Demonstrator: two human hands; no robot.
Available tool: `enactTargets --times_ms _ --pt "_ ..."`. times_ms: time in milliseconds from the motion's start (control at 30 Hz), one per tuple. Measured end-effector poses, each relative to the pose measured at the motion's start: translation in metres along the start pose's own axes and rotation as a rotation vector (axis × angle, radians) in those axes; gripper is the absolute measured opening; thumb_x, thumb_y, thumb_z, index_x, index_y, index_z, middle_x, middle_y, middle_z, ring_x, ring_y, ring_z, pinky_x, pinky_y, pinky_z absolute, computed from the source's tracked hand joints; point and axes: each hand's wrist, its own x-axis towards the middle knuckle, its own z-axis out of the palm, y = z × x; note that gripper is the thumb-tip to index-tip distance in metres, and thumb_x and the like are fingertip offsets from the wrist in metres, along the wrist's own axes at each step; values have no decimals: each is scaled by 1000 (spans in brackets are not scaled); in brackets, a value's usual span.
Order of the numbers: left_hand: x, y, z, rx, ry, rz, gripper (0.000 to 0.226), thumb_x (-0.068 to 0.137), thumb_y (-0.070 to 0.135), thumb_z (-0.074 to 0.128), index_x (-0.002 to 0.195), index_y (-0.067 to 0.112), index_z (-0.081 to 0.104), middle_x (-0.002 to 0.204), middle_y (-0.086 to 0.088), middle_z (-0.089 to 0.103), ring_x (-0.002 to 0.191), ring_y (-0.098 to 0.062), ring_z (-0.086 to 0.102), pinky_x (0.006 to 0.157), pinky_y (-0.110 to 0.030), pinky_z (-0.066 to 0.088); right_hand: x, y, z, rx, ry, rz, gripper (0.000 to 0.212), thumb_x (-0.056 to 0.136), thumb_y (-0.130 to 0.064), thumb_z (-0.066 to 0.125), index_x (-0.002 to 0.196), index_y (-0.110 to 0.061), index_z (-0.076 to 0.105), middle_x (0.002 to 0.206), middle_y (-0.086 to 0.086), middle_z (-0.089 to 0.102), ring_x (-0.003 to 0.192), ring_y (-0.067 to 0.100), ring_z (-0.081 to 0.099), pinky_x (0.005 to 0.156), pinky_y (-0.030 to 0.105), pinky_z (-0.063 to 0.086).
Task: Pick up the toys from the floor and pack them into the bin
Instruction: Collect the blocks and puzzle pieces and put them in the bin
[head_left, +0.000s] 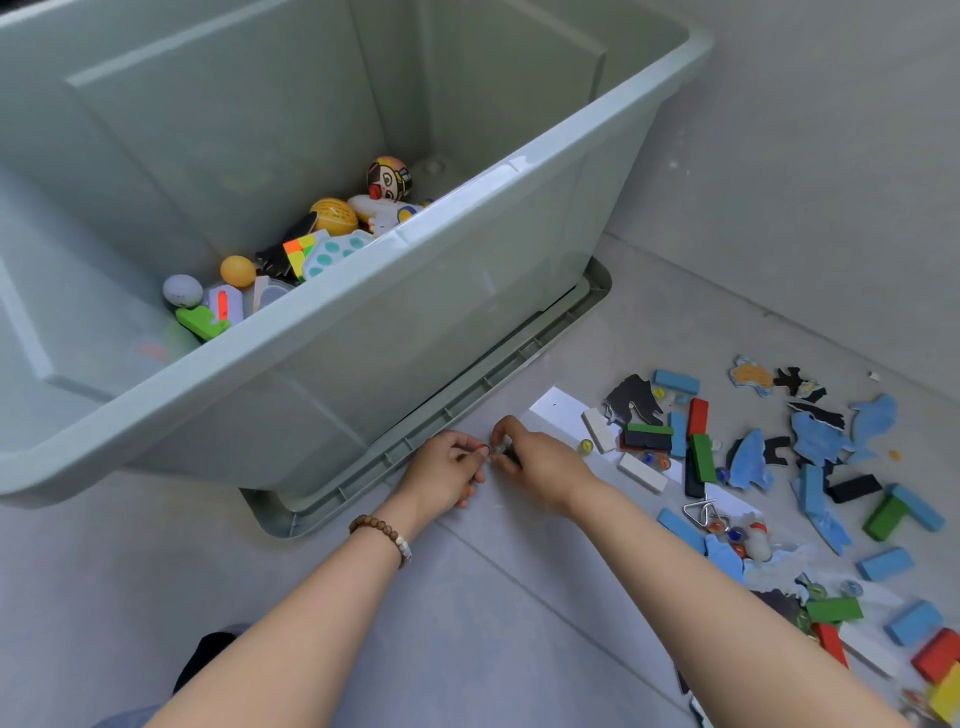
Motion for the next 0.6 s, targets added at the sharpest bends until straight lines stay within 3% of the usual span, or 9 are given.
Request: enactTargets --times_ms 100,233,300,500,600 --pt "-9 3 -2 -40 10 -7 5 95 15 53 93 10 53 63 -3 54 48 -13 44 41 -18 39 -5 3 2 71 42 74 19 96 -25 41 109 -12 45 98 12 60 82 27 53 71 33 41" --pt "-35 32 -2 -58 -47 -4 6 95 16 53 96 9 53 65 -2 53 47 -12 44 41 -18 41 -42 -5 -41 826 80 259 10 98 -23 45 95 -14 48 67 3 47 50 12 36 45 19 30" --pt "-56 66 0 -41 -145 46 5 95 17 53 93 12 54 67 0 54 45 -8 47 43 -19 43 -69 -15 -85 1022 38 226 13 99 -25 43 95 -13 49 63 -1 41 43 8 28 40 16 24" --pt "-148 191 -18 -7 -349 316 9 94 22 55 95 14 56 71 4 59 51 -5 54 48 -19 48 -121 -84 -222 1225 52 14 21 100 -26 38 86 -17 50 66 -6 47 41 4 28 42 16 20" --pt "-187 241 -55 -26 -375 438 7 94 22 55 90 16 58 70 7 62 54 -5 55 48 -18 49 -114 -137 -261 1274 35 -29 18 97 -22 39 85 -15 50 66 -6 51 40 3 33 45 17 16"
